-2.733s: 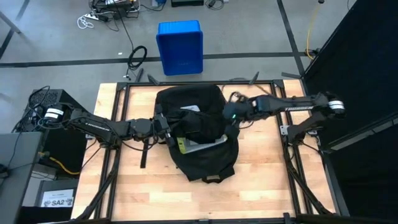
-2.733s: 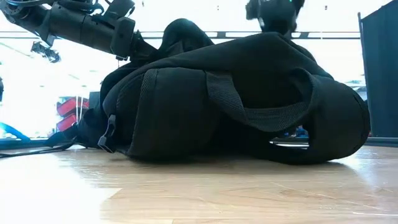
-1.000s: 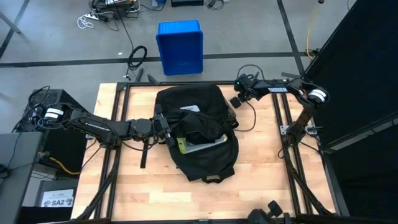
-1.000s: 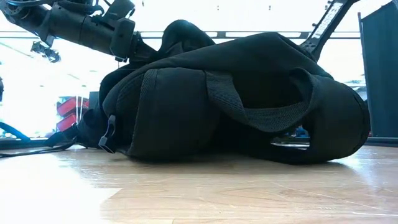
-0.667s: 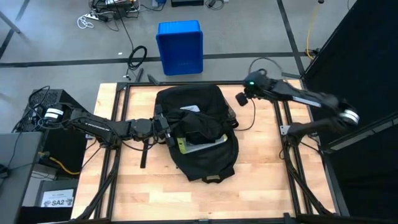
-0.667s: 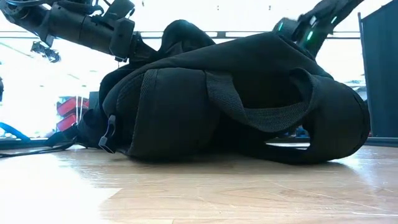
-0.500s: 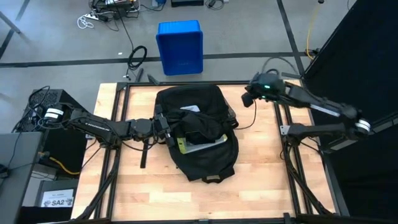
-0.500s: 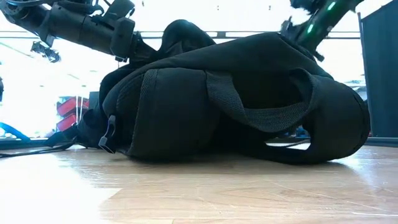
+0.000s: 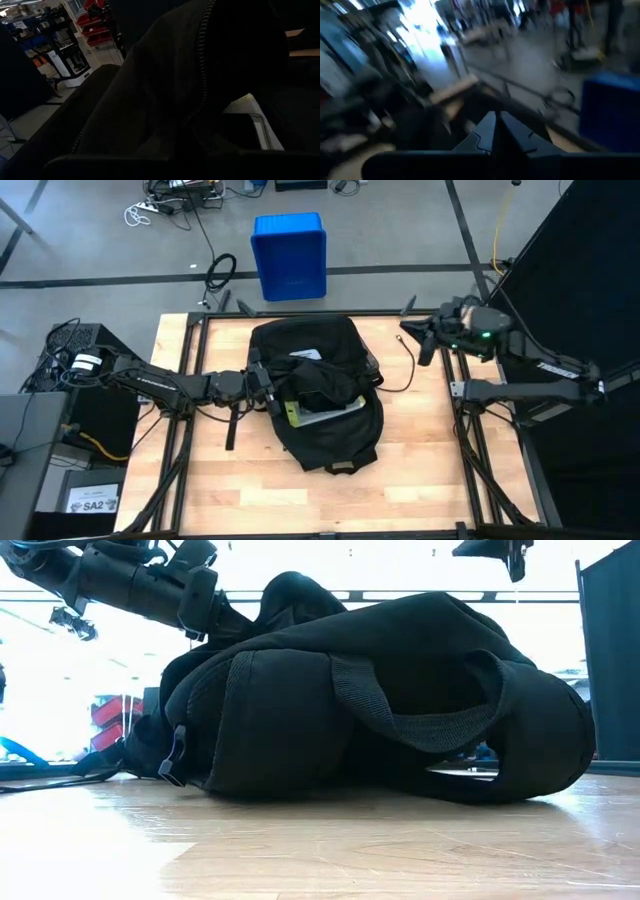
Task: Unpack backpack
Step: Put the black USB cable from the backpack
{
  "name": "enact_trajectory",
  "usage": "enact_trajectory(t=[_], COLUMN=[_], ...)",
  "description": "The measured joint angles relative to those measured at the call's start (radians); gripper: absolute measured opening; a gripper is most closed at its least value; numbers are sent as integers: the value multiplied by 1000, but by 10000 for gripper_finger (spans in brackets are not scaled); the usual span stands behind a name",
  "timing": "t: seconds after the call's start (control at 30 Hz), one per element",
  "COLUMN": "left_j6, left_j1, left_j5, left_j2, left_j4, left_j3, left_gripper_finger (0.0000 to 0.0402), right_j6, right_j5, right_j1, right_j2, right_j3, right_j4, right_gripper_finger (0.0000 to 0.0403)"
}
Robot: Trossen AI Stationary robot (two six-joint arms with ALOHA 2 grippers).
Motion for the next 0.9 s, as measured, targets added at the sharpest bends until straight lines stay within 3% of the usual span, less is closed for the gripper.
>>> enact_trajectory(t=[0.17, 0.27, 0.6, 0.77, 0.9], left_j6=[0, 0, -1, -4, -4], left_j1=[0, 0, 0, 0, 0], left_j5=[0, 0, 0, 0, 0], left_j2=[0, 0, 0, 0, 0], left_j4=[0, 0, -2, -8, -14], left_j3=[0, 0, 0, 0, 0], left_gripper_finger=[0, 0, 0, 0, 0], right_j6=[46, 94, 8, -56, -82], right_j5=[210, 252, 167, 6, -35], right_j1=[-23, -85, -327, -490, -588], right_j2=[116, 225, 620, 795, 882], right_j3=[0, -11, -102, -103, -103], right_j4=[-272, -401, -190, -78, -33], right_gripper_finger=[12, 44, 192, 206, 191])
